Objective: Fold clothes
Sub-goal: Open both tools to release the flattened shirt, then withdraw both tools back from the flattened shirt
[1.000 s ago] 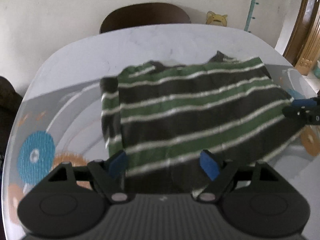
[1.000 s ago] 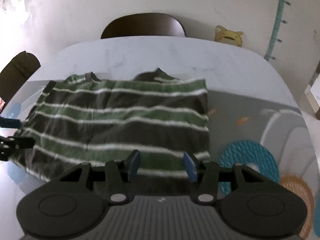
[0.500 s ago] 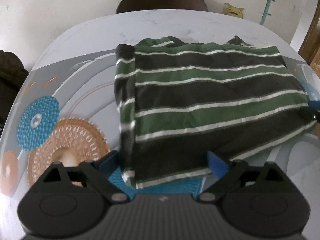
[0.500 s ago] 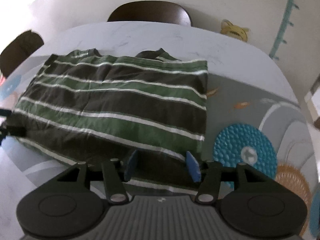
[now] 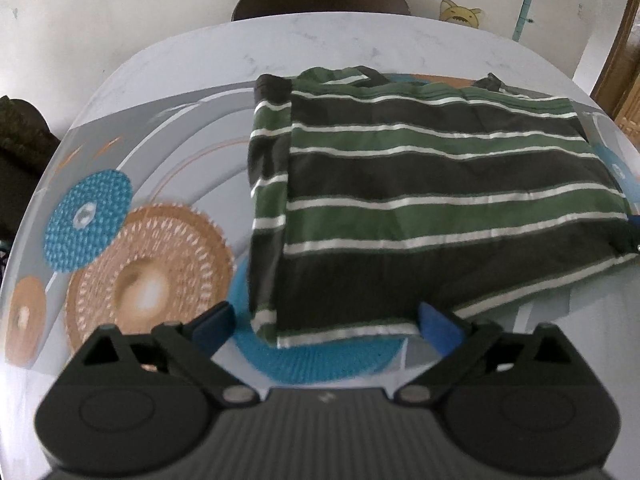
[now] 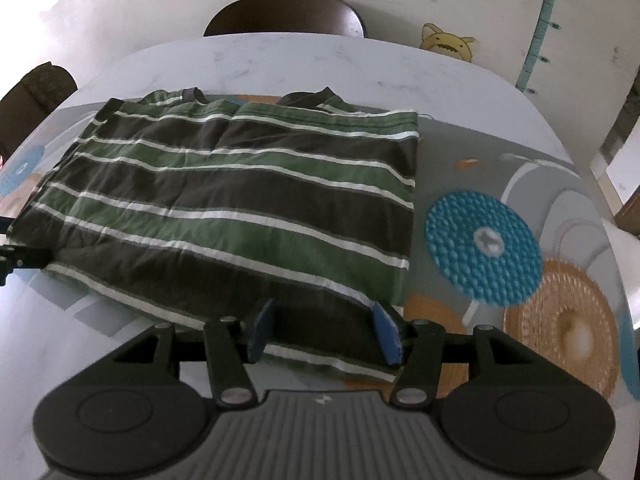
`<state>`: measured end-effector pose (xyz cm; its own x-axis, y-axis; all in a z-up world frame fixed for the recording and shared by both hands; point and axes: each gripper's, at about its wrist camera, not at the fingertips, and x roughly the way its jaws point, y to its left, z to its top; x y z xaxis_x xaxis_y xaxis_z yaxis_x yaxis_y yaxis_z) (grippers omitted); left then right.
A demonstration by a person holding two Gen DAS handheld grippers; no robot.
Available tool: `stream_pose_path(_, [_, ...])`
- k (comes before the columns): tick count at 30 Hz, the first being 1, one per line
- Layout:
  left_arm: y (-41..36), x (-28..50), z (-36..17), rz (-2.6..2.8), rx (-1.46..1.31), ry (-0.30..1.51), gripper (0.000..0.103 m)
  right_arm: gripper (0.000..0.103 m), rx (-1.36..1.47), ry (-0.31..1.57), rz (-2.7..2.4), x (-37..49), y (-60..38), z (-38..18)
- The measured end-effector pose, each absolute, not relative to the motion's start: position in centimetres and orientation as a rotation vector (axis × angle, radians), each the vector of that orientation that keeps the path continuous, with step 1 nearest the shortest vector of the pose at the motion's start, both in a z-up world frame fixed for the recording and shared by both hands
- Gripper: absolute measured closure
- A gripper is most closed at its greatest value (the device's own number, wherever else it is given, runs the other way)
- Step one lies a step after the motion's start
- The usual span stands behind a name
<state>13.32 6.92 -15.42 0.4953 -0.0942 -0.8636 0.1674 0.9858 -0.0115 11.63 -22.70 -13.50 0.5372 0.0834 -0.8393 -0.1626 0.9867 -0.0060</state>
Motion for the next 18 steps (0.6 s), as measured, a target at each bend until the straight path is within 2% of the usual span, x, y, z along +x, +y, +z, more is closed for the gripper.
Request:
stream_pose_path(5, [7.7,12.6,-14.1,-0.175,0.088,0.981,0.006,0.049,-0.072,0.994,0.145,11.2,-22.9,-13.0])
stream_pose_path(8, [7.9,13.5,-12.1,-0.197,0.064,0.908,0.004,0.049,-0.023,0.904,0.088,10.6,-23.5,-11.2])
stream_pose_path(13, [5.3,15.6,-12.1,-0.287,0.109,0.922,0.004,0.049,-0.016,0.951,0.051,10.3,-23.1,-12.0])
stream_pose_path(18, [3.3,17.0,-14.4,-0.314,0.188,1.002,0.005,0.049,0.009,0.968,0.042,10.0,-23.2,-13.1])
